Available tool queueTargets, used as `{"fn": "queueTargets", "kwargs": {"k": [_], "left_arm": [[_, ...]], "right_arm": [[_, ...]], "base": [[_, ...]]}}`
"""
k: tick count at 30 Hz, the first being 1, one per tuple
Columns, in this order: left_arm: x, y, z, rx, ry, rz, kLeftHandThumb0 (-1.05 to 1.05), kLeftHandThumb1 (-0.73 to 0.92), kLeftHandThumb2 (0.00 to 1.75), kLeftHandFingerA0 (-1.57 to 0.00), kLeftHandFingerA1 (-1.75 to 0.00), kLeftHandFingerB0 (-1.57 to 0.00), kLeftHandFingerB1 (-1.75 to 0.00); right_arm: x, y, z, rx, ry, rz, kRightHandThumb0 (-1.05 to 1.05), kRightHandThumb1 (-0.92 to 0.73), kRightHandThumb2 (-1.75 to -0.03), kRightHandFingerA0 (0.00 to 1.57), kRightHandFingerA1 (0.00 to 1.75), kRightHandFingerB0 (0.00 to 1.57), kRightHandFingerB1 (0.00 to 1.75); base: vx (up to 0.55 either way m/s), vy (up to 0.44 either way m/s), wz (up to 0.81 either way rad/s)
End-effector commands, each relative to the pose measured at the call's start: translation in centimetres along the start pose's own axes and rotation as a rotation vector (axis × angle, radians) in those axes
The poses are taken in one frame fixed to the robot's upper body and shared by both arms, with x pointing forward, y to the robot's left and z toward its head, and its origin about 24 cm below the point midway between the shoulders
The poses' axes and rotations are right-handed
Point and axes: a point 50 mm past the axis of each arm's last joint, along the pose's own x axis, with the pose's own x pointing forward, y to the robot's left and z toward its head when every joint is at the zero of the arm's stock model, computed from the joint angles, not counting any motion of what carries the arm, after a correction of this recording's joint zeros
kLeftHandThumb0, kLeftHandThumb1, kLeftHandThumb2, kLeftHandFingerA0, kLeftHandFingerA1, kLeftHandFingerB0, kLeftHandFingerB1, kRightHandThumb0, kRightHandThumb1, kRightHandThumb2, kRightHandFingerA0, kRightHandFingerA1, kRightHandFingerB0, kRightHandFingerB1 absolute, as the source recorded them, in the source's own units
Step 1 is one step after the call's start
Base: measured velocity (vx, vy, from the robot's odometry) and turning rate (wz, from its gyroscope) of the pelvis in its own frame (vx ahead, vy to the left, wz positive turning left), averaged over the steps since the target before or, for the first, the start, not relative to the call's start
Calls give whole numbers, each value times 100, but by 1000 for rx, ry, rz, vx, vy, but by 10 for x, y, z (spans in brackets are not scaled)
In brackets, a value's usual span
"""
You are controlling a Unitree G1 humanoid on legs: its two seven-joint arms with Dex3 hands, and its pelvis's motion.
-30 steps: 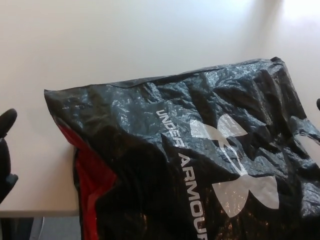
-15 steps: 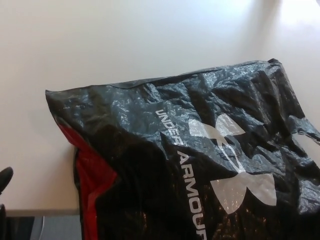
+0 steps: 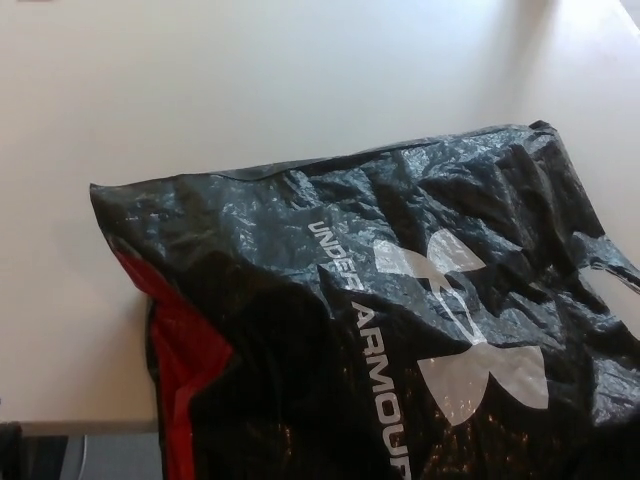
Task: A plastic bag is kept in the middle of the desk and the robot uses both its hands to grab the bag from the left and right and brings its hands close together to compress the bag
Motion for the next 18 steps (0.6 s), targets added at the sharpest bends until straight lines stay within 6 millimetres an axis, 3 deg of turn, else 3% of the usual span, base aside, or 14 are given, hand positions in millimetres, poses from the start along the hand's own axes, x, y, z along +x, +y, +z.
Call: {"fn": "queueTargets", "kwargs": {"k": [1, 4, 6, 14, 15, 18], "left_arm": [[-22, -6, 7, 64, -193, -2, -66, 88, 67, -27, -35, -28, -32], [-22, -8, 6, 53, -200, 3, -66, 88, 67, -28, -34, -29, -31], [-28, -7, 5, 95, -204, 22, -63, 91, 68, -30, -34, -29, -32], [-28, -7, 4, 34, -222, 43, -64, 86, 66, -28, -37, -28, -33], [-31, -8, 3, 36, -214, 52, -66, 87, 66, -30, -35, -29, -33], [-36, -7, 1, 43, -206, 64, -67, 87, 67, -31, -33, -30, -32]], "right_arm": [[-16, 1, 15, -147, -235, 0, -76, -61, -92, 0, 25, 0, 12], [-17, 3, 13, -125, -251, -6, -73, -60, -91, 0, 25, 0, 14], [-21, 4, 12, -132, -242, 11, -84, -67, -92, 0, 14, 0, 4], [-17, 11, 10, -118, -266, 2, -80, -68, -96, 0, 22, 0, 10], [-19, 11, 10, -91, -254, -1, -76, -61, -91, 0, 20, 0, 11], [-21, 10, 10, -69, -229, -30, -70, -64, -95, 0, 30, 0, 20]], "base": [[0, 0, 0], [0, 0, 0], [0, 0, 0], [0, 0, 0], [0, 0, 0], [0, 0, 0]]}}
